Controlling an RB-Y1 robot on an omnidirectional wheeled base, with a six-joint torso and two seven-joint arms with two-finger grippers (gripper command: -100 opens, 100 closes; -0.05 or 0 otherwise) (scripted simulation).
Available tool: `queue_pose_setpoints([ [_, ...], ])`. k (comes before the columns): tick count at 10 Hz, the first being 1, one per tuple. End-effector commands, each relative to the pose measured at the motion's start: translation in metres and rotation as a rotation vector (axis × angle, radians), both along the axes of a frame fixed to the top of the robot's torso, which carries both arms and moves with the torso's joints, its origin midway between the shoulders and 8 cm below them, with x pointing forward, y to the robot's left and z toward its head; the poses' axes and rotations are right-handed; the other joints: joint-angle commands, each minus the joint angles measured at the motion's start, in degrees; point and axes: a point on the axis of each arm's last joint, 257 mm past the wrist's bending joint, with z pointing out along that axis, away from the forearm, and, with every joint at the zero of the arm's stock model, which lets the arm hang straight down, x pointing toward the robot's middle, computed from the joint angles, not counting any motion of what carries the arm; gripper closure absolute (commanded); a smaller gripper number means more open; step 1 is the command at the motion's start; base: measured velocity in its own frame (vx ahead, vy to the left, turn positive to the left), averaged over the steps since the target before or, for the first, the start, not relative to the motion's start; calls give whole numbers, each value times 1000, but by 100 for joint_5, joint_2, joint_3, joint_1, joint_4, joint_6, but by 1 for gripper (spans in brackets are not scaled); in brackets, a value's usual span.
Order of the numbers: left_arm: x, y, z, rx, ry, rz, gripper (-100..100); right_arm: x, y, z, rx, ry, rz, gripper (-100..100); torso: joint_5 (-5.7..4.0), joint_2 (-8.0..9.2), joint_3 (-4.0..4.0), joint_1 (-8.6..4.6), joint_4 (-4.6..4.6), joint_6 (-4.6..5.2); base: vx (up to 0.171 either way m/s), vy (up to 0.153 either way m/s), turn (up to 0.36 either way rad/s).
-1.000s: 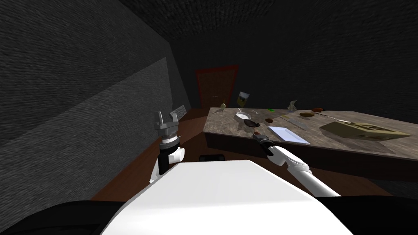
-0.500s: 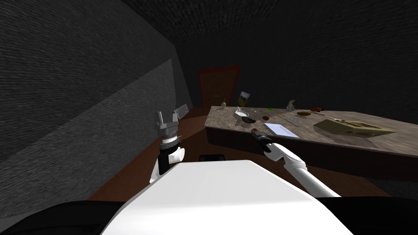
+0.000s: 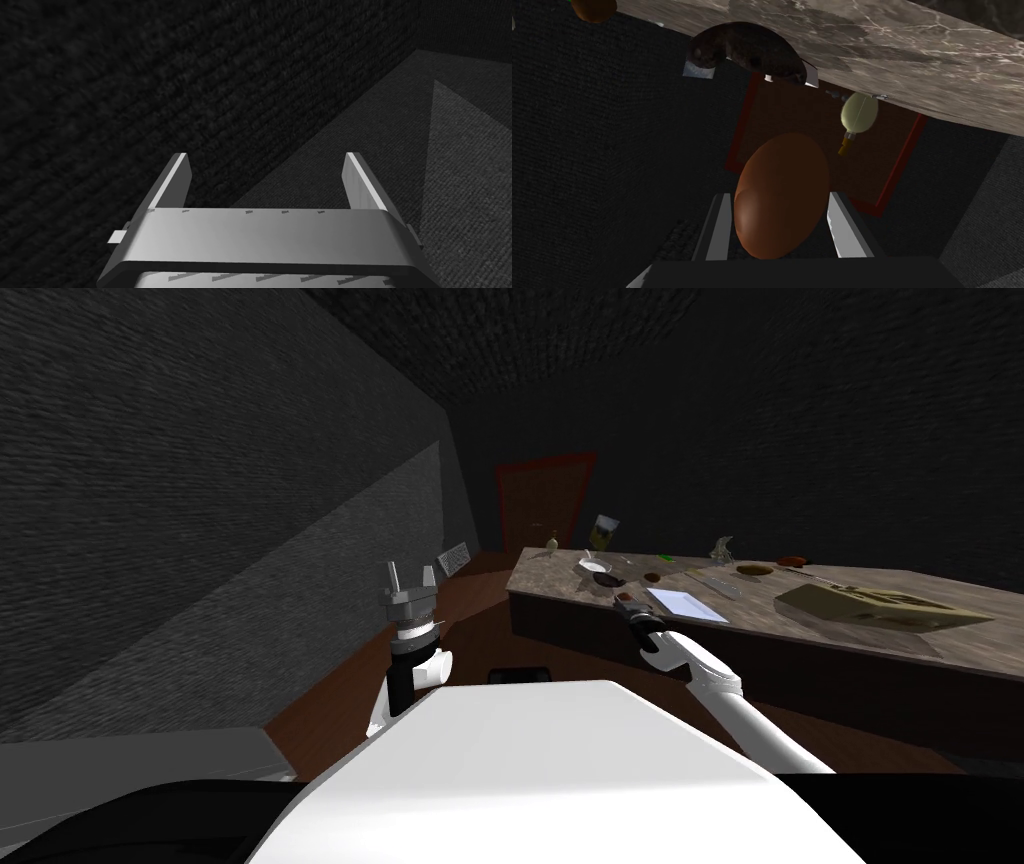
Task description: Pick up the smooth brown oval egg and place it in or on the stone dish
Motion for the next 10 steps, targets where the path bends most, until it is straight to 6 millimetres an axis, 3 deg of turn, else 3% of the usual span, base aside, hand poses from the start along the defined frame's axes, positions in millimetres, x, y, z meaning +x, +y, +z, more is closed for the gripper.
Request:
queue_pose_setpoints([
  [1, 0, 0, 0, 0, 0, 0, 0, 6, 1, 12, -49, -9, -11, 100, 0, 0, 0, 0, 0, 0, 40, -84, 152],
  [4, 0, 0, 0, 0, 0, 0, 0, 10, 0, 15, -108, 2, -22, 100, -2, -74, -46, -15, -23, 6, 98, -87, 58],
  [10, 0, 0, 0, 0, 0, 0, 0, 16, -1, 17, -262, 45, -40, 100, 6, -101, -65, -22, -33, 6, 118, -117, 44],
])
